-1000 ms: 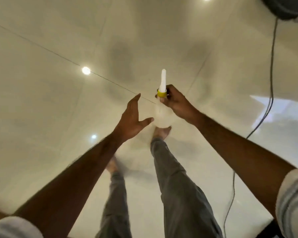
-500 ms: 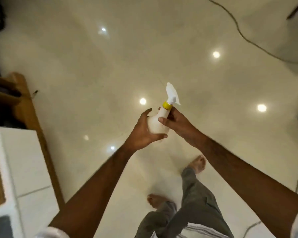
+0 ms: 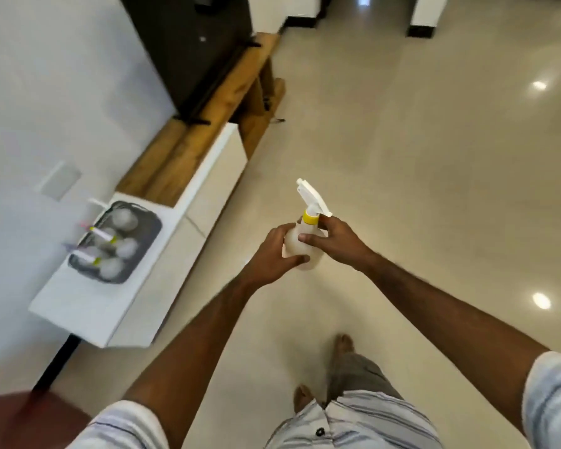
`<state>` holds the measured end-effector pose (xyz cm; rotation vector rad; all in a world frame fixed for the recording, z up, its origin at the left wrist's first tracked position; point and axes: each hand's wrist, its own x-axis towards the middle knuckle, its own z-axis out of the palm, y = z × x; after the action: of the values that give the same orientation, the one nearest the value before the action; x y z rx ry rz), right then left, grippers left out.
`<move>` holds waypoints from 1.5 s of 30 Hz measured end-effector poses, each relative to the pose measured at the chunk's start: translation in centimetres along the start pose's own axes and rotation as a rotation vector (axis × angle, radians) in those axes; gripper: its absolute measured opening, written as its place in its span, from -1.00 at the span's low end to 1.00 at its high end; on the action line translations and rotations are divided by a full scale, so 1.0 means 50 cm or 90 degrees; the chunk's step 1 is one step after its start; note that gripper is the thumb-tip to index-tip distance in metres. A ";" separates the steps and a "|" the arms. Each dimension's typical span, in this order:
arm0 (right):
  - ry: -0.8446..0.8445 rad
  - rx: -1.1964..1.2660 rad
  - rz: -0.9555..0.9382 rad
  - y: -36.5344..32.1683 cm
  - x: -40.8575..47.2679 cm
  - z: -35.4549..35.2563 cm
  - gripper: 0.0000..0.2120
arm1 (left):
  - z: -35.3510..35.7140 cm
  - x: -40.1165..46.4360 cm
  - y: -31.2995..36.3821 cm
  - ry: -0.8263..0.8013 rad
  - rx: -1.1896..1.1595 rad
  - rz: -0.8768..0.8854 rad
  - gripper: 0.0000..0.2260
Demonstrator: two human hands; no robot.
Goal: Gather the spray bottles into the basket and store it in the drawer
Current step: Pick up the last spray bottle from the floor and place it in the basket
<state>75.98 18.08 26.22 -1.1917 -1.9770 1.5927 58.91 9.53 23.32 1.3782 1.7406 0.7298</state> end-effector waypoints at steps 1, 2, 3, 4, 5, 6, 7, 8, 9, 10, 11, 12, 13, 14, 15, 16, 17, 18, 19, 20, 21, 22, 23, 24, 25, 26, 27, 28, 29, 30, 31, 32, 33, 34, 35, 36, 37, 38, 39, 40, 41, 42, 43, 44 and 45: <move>-0.023 -0.007 -0.007 -0.024 0.036 0.038 -0.63 | -0.041 -0.006 -0.027 0.026 -0.008 -0.014 -0.30; -0.048 -0.018 -0.017 -0.043 0.072 0.072 -0.63 | -0.076 -0.010 -0.054 0.051 -0.014 -0.026 -0.31; -0.074 -0.027 -0.024 -0.060 0.110 0.105 -0.64 | -0.111 -0.012 -0.080 0.076 -0.018 -0.039 -0.31; -0.096 -0.035 -0.031 -0.073 0.142 0.134 -0.65 | -0.139 -0.012 -0.105 0.094 -0.018 -0.051 -0.31; -0.122 -0.045 -0.040 -0.090 0.183 0.168 -0.65 | -0.174 -0.011 -0.132 0.115 -0.019 -0.069 -0.31; -0.147 -0.059 -0.049 -0.105 0.223 0.202 -0.64 | -0.207 -0.009 -0.160 0.135 -0.021 -0.089 -0.31; -0.171 -0.074 -0.063 -0.120 0.267 0.236 -0.64 | -0.242 -0.003 -0.188 0.155 -0.023 -0.107 -0.31; -0.197 -0.087 -0.073 -0.136 0.310 0.270 -0.63 | -0.276 0.003 -0.216 0.176 -0.028 -0.123 -0.31; -0.219 -0.096 -0.081 -0.149 0.346 0.298 -0.63 | -0.304 0.007 -0.237 0.194 -0.034 -0.140 -0.31; -0.246 -0.105 -0.089 -0.166 0.389 0.332 -0.63 | -0.337 0.014 -0.260 0.218 -0.041 -0.157 -0.32; -0.270 -0.113 -0.094 -0.183 0.429 0.364 -0.63 | -0.369 0.019 -0.281 0.240 -0.052 -0.177 -0.32; -0.294 -0.120 -0.097 -0.201 0.467 0.397 -0.63 | -0.401 0.023 -0.303 0.262 -0.068 -0.198 -0.33; -0.316 -0.125 -0.101 -0.217 0.502 0.430 -0.62 | -0.430 0.025 -0.323 0.284 -0.082 -0.216 -0.33; -0.331 -0.129 -0.109 -0.230 0.529 0.459 -0.61 | -0.453 0.026 -0.341 0.307 -0.087 -0.228 -0.34; -0.352 -0.135 -0.117 -0.244 0.562 0.494 -0.60 | -0.479 0.030 -0.365 0.336 -0.091 -0.239 -0.36; -0.371 -0.144 -0.120 -0.256 0.591 0.525 -0.59 | -0.500 0.032 -0.388 0.364 -0.095 -0.253 -0.39; -0.393 -0.154 -0.123 -0.268 0.622 0.561 -0.58 | -0.524 0.032 -0.416 0.392 -0.107 -0.271 -0.43; -0.408 -0.162 -0.126 -0.278 0.644 0.587 -0.58 | -0.541 0.031 -0.434 0.410 -0.110 -0.283 -0.46; -0.412 -0.163 -0.132 -0.283 0.657 0.602 -0.59 | -0.552 0.028 -0.445 0.419 -0.103 -0.284 -0.49; -0.424 -0.168 -0.135 -0.290 0.682 0.635 -0.59 | -0.572 0.025 -0.471 0.433 -0.095 -0.290 -0.51; -0.433 -0.179 -0.134 -0.296 0.709 0.669 -0.59 | -0.593 0.021 -0.500 0.450 -0.092 -0.299 -0.53; -0.437 -0.189 -0.129 -0.300 0.735 0.704 -0.59 | -0.616 0.016 -0.529 0.465 -0.096 -0.310 -0.55; -0.435 -0.199 -0.120 -0.304 0.760 0.736 -0.58 | -0.637 0.008 -0.561 0.480 -0.101 -0.326 -0.56; -0.426 -0.209 -0.113 -0.304 0.779 0.761 -0.58 | -0.653 -0.001 -0.585 0.486 -0.100 -0.341 -0.57; -0.416 -0.216 -0.105 -0.304 0.802 0.792 -0.57 | -0.673 -0.010 -0.617 0.490 -0.094 -0.352 -0.59; -0.405 -0.223 -0.098 -0.303 0.823 0.821 -0.57 | -0.694 -0.018 -0.648 0.492 -0.087 -0.358 -0.61; -0.393 -0.230 -0.090 -0.302 0.843 0.850 -0.56 | -0.713 -0.025 -0.680 0.498 -0.088 -0.358 -0.63; -0.378 -0.234 -0.082 -0.300 0.862 0.878 -0.56 | -0.733 -0.031 -0.710 0.510 -0.092 -0.361 -0.65; -0.362 -0.234 -0.076 -0.297 0.874 0.899 -0.55 | -0.749 -0.037 -0.732 0.523 -0.094 -0.365 -0.67; -0.347 -0.233 -0.068 -0.291 0.890 0.923 -0.55 | -0.766 -0.042 -0.759 0.534 -0.097 -0.375 -0.68; -0.331 -0.232 -0.057 -0.284 0.906 0.946 -0.55 | -0.783 -0.046 -0.788 0.547 -0.099 -0.389 -0.69; -0.319 -0.232 -0.045 -0.274 0.921 0.969 -0.55 | -0.798 -0.050 -0.817 0.559 -0.098 -0.406 -0.71; -0.307 -0.232 -0.033 -0.264 0.936 0.989 -0.55 | -0.810 -0.055 -0.848 0.573 -0.095 -0.424 -0.72; -0.297 -0.232 -0.026 -0.255 0.948 1.004 -0.55 | -0.819 -0.061 -0.873 0.584 -0.092 -0.437 -0.74; -0.286 -0.236 -0.022 -0.241 0.964 1.024 -0.55 | -0.827 -0.065 -0.905 0.593 -0.095 -0.452 -0.75; -0.275 -0.240 -0.018 -0.227 0.981 1.042 -0.54 | -0.834 -0.069 -0.935 0.601 -0.100 -0.468 -0.76; -0.266 -0.242 -0.014 -0.209 0.996 1.059 -0.53 | -0.837 -0.071 -0.967 0.612 -0.105 -0.486 -0.76; -0.257 -0.241 -0.008 -0.190 1.010 1.075 -0.53 | -0.838 -0.074 -0.997 0.628 -0.111 -0.508 -0.76; -0.249 -0.238 -0.004 -0.174 1.020 1.087 -0.52 | -0.838 -0.078 -1.022 0.644 -0.115 -0.528 -0.76; -0.242 -0.236 -0.001 -0.153 1.032 1.103 -0.52 | -0.837 -0.079 -1.053 0.653 -0.122 -0.550 -0.75; -0.238 -0.235 0.000 -0.132 1.046 1.118 -0.53 | -0.837 -0.079 -1.084 0.659 -0.135 -0.575 -0.75; -0.239 -0.236 0.003 -0.113 1.058 1.133 -0.53 | -0.839 -0.078 -1.116 0.659 -0.157 -0.606 -0.74; -0.240 -0.243 0.011 -0.093 1.069 1.145 -0.53 | -0.839 -0.077 -1.146 0.653 -0.187 -0.641 -0.74; -0.242 -0.251 0.017 -0.079 1.077 1.155 -0.51 | -0.839 -0.076 -1.169 0.648 -0.218 -0.670 -0.73; -0.245 -0.261 0.022 -0.059 1.088 1.166 -0.49 | -0.837 -0.075 -1.194 0.640 -0.245 -0.690 -0.72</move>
<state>1.63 22.71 -2.37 -1.1213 -2.6414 1.5736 -7.20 -7.49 -2.59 -0.3998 2.4785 1.0633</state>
